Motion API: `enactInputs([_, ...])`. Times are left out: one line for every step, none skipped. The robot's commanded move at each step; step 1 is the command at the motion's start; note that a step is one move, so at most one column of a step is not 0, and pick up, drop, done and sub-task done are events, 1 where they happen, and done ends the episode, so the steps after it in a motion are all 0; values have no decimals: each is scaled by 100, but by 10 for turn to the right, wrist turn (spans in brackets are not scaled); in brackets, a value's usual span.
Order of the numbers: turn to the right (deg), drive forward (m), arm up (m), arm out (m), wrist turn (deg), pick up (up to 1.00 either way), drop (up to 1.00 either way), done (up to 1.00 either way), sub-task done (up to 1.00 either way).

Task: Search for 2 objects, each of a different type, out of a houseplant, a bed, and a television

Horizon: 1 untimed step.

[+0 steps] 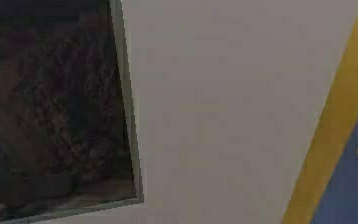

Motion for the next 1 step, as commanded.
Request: enactInputs([450, 0, 0, 0, 0, 0, 0, 0, 0])
